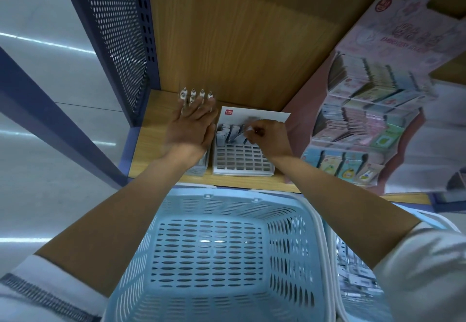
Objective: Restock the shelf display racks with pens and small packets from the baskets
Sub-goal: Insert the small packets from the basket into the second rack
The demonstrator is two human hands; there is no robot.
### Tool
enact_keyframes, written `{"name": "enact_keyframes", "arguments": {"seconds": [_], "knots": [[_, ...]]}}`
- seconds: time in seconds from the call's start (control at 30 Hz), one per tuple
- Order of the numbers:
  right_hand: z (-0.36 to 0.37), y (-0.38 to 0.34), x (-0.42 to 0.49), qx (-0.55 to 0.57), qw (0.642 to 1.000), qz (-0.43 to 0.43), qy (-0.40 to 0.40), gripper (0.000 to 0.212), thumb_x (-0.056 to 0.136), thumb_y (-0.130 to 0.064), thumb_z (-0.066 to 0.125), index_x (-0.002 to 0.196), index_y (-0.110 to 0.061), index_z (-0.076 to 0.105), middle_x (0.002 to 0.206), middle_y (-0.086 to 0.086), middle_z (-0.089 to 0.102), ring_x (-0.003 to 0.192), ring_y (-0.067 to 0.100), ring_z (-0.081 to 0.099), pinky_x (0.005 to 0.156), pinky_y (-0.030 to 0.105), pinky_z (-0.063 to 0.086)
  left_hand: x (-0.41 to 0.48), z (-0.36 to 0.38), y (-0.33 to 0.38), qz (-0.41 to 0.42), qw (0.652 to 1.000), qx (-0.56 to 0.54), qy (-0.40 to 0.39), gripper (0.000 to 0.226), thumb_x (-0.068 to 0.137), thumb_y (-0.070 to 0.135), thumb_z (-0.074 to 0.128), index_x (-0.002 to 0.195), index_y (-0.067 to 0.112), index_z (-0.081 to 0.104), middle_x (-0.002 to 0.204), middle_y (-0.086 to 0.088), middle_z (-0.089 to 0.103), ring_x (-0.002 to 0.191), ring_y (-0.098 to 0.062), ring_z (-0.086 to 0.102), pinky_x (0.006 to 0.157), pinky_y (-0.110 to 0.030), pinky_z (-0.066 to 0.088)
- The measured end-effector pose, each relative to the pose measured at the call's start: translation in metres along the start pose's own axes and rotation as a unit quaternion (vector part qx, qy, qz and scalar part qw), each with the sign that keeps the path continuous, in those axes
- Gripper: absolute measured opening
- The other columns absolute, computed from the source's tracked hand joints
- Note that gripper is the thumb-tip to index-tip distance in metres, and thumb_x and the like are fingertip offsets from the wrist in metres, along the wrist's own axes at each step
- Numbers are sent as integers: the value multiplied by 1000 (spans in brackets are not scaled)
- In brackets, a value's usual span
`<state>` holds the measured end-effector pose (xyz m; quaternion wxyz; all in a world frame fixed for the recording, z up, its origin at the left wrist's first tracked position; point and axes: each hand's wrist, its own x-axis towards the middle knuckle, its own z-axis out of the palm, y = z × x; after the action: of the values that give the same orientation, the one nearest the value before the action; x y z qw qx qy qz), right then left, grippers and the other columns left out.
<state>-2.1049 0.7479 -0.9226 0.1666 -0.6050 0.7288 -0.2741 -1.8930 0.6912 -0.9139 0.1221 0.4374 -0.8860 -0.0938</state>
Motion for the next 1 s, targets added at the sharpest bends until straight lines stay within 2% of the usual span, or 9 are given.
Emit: {"name": "enact_keyframes", "arguments": {"seconds": [0.17,0.27,0.33,0.43,0.57,0.67,0.8,1.0], "knots": [[6,1,-1,-30,999,-22,-21,12,78,-12,74,89,-9,76,90,10,70,78,20,63,73,32,50,0,-2,0,-4,1000,-10,-3,45,105,31,29,147,20,39,159,7,24,149,-11,11,121,-36,-2],[9,-3,-2,-40,999,-27,-3,11,79,-12,74,90,-9,72,88,8,70,72,15,61,70,29,51,0,-2,1,-4,1000,-7,-4,47,105,32,24,148,21,37,159,7,24,149,-11,11,121,-38,-1],[11,-4,0,-47,999,-24,8,12,79,-12,74,88,-9,68,83,6,69,68,13,59,67,27,51,-1,-2,1,0,1000,-13,3,53,102,36,18,145,19,42,157,6,29,148,-13,17,121,-40,3],[10,-3,1,-67,997,-35,-3,9,78,-10,74,86,-10,69,84,6,69,70,17,61,69,33,53,-1,-1,0,8,1000,-16,10,68,94,42,7,141,17,49,154,3,36,147,-16,23,121,-41,7],[9,-10,5,-98,992,-74,-21,6,78,-8,72,83,-8,72,85,9,69,75,20,62,70,27,46,0,-1,1,3,1000,-17,1,63,96,40,12,141,17,49,155,4,34,147,-15,21,121,-40,6],[12,-16,12,-118,988,-97,-34,5,79,-8,71,83,-6,71,85,10,69,77,24,62,72,30,47,0,-1,1,-1,1000,-13,2,56,98,36,19,143,18,47,156,5,32,148,-14,19,121,-40,5],[9,-7,9,-110,990,-83,-26,9,79,-8,71,88,-7,72,90,10,68,82,22,61,74,29,46,0,0,1,4,1000,-24,10,70,93,43,6,141,17,49,155,4,35,147,-14,22,121,-40,7],[12,-13,12,-133,987,-77,-48,9,82,-11,69,90,-8,72,94,11,66,85,24,60,76,31,47,1,1,0,0,1000,-15,8,66,94,41,10,141,17,49,155,4,34,147,-15,22,121,-40,6]]}}
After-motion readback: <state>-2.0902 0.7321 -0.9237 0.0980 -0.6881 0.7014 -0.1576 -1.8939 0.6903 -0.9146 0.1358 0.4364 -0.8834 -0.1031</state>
